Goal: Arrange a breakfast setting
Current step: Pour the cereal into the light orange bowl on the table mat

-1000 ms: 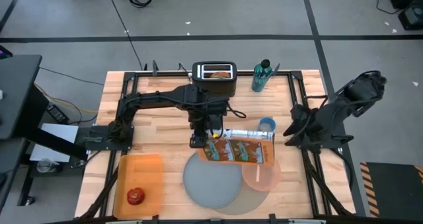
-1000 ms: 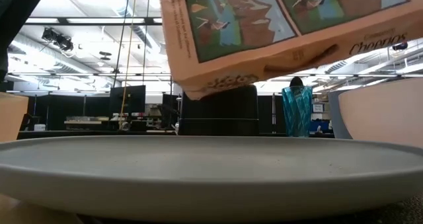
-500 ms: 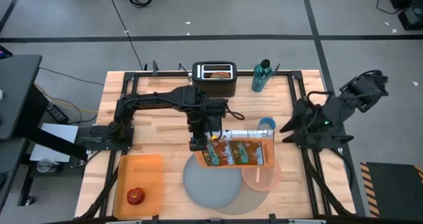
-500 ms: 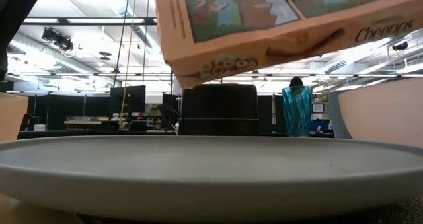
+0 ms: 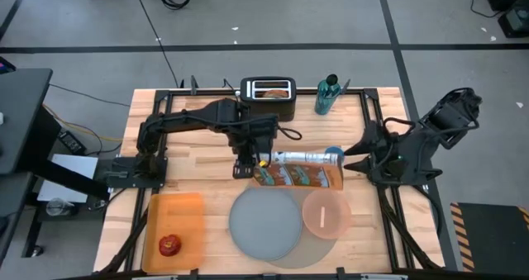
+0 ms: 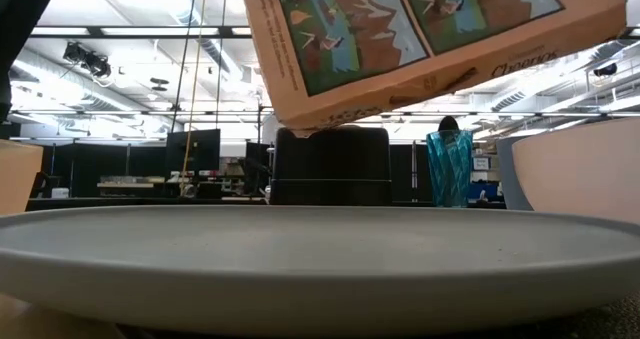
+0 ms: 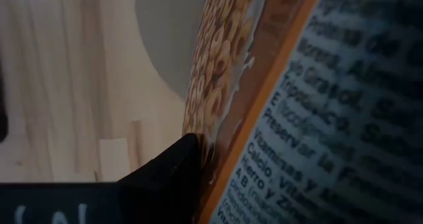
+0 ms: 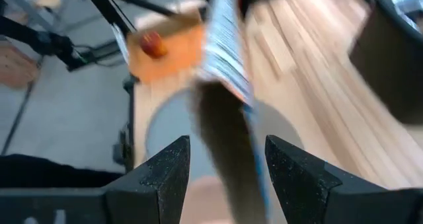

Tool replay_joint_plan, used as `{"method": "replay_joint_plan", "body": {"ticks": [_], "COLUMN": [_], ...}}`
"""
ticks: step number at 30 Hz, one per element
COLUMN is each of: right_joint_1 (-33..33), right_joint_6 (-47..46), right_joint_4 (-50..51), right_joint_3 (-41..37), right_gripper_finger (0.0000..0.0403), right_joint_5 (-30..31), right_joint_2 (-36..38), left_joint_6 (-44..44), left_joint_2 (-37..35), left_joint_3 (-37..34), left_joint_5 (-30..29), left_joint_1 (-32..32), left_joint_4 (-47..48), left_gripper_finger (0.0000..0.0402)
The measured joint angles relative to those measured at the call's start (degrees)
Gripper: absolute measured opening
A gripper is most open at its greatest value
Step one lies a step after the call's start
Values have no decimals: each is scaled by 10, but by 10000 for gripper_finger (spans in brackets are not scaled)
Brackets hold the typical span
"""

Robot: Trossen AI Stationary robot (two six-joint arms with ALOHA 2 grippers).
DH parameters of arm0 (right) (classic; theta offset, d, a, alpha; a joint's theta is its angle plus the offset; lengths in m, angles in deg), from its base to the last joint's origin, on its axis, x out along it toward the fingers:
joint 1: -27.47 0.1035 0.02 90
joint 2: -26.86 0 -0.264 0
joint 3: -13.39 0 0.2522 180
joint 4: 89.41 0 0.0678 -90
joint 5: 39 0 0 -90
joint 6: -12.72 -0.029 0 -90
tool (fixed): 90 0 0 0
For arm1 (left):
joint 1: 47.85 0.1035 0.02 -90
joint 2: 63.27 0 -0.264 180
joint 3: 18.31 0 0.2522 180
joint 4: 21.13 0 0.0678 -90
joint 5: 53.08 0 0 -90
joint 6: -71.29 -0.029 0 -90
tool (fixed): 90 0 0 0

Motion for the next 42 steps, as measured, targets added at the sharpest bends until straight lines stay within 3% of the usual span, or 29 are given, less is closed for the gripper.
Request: {"method": "replay_joint_plan", "body": {"ticks": [4,11,18,27,35,42], "right_joint_1": [-5,1,3,-7,-29,-58], "right_joint_6": [33,3,3,15,64,108], "right_joint_4": [-8,21,-16,8,-47,-121], "right_joint_3": [-1,-11,-47,-45,-45,-45], "right_gripper_finger": [204,213,260,317,312,282], "right_joint_5": [24,40,-5,31,46,-4], "right_joint_2": [-11,-9,-9,-7,-22,-67], "left_joint_6": [-4,-17,-14,1,-4,-6], "left_joint_2": [0,-6,-16,-23,-23,-19], "left_joint_3": [0,0,0,0,0,0], "left_joint_5": [2,-5,-7,-5,-1,11], "left_joint_1": [5,5,17,27,17,-1], "left_joint_4": [0,0,0,0,0,0], "left_gripper_finger": [173,173,173,173,173,173]}}
